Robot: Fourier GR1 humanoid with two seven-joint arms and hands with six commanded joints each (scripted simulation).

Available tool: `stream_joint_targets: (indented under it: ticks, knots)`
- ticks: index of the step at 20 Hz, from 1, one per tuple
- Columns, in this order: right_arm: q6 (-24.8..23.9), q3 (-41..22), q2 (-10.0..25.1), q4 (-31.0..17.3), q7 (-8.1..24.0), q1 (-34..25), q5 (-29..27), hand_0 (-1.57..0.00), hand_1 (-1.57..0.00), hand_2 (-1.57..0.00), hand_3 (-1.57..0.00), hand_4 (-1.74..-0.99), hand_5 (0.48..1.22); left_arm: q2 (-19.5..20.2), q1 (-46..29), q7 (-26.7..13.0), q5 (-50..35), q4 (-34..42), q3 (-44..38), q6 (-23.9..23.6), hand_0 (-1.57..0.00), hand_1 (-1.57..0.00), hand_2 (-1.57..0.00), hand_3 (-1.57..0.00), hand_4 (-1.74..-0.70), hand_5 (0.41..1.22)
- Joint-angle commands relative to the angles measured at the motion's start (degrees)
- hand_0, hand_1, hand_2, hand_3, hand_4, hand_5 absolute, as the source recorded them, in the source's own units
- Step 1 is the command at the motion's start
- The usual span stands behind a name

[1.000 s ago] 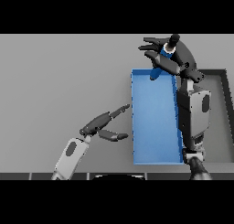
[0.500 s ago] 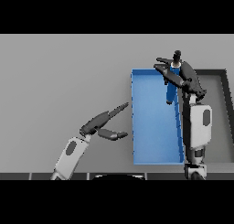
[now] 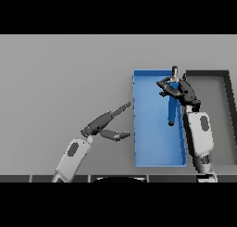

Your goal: Pick up the blue pipe and place it into the blue bin.

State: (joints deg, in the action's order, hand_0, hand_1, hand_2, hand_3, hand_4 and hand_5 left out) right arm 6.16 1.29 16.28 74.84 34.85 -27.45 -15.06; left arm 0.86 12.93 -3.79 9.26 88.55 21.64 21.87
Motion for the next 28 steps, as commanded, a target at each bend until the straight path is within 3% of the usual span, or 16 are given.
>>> stream_joint_targets:
  ticks: [1, 2, 3, 4, 6, 8, 10, 12, 15, 18, 22, 28]
  knots:
    - [-2.39, -2.82, 1.45, -1.36, -0.02, 0.09, -1.76, -1.57, -1.57, -1.57, -0.64, -1.641, 1.221, 0.16, -0.22, 0.34, 0.04, 0.04, 0.08, 0.11, 0.0, 0.0, 0.0, 0.0, -0.92, 0.484]
    - [-4.23, -4.7, 2.94, -1.19, -0.36, 0.29, -3.98, -1.57, -1.57, -1.57, -0.51, -1.661, 1.221, -0.06, -0.24, 0.13, 0.25, 0.38, 0.4, -0.02, 0.0, 0.0, 0.0, 0.0, -0.92, 0.486]
    - [-6.56, -7.26, 4.54, -1.96, -0.26, -0.03, -7.35, -1.57, -1.57, -1.57, -0.41, -1.677, 1.171, 0.56, -0.71, 0.89, 0.34, 0.28, 0.27, 0.13, 0.0, 0.0, 0.0, 0.0, -0.92, 0.489]
    - [-8.74, -9.63, 6.13, -2.77, -0.4, -0.49, -9.98, -1.57, -1.57, -1.52, -0.45, -1.626, 1.161, 0.54, -0.48, 0.86, 0.55, -0.41, 0.24, 0.13, 0.0, 0.0, 0.0, 0.0, -0.92, 0.491]
    - [-14.65, -17.77, 11.17, -6.67, 0.08, -2.13, -18.59, -1.08, -1.03, -0.99, -0.29, -1.469, 1.148, 0.35, -0.13, 0.71, -0.06, -0.05, -0.22, 0.04, 0.0, 0.0, 0.0, 0.0, -0.92, 0.493]
    - [-19.42, -24.97, 16.21, -5.54, 0.08, -3.69, -25.49, -0.69, -0.66, -0.63, -0.19, -1.37, 1.125, 0.88, -1.05, 1.31, -0.02, 0.14, 0.02, 0.44, 0.0, 0.0, 0.0, 0.0, -0.92, 0.493]
    - [-16.43, -30.19, 20.15, -3.21, 0.09, -5.12, -24.64, -0.44, -0.42, -0.4, -0.12, -1.307, 1.068, 0.57, -0.85, 0.62, -0.63, 0.56, -0.11, 0.51, 0.0, 0.0, 0.0, 0.0, -0.93, 0.494]
    - [-13.27, -34.89, 22.92, -2.31, 0.09, -6.84, -20.79, -0.28, -0.27, -0.26, -0.08, -1.25, 0.962, 0.2, -0.67, 0.37, -0.12, 0.35, 0.11, 0.0, 0.0, 0.0, 0.0, 0.0, -0.93, 0.494]
    - [-11.46, -39.92, 25.0, -2.45, 0.09, -8.6, -21.5, -0.14, -0.14, -0.13, -0.04, -1.205, 0.837, 0.78, -0.53, -0.14, -0.52, 0.42, -0.38, 0.33, 0.0, 0.0, 0.0, 0.0, -0.93, 0.496]
    - [-10.6, -43.27, 27.21, -2.27, 0.09, -9.95, -22.33, -0.07, -0.07, -0.07, -0.02, -1.161, 0.771, 0.59, -0.72, 0.16, -0.54, 0.41, -0.37, 0.16, 0.0, 0.0, 0.0, 0.0, -0.93, 0.496]
    - [-9.99, -44.19, 27.97, -1.69, 0.09, -10.58, -22.79, -0.03, -0.03, -0.03, -0.01, -1.099, 0.725, 0.71, -1.1, 0.36, -0.59, 0.6, -0.1, 0.45, 0.0, 0.0, 0.0, 0.0, -0.93, 0.497]
    - [-8.23, -45.13, 27.75, -1.3, -0.8, -10.95, -22.11, -0.02, -0.02, -0.02, 0.0, -1.084, 0.714, 0.16, -0.69, 0.04, -0.05, 0.4, 0.2, -0.05, 0.0, 0.0, 0.0, 0.0, -0.93, 0.495]
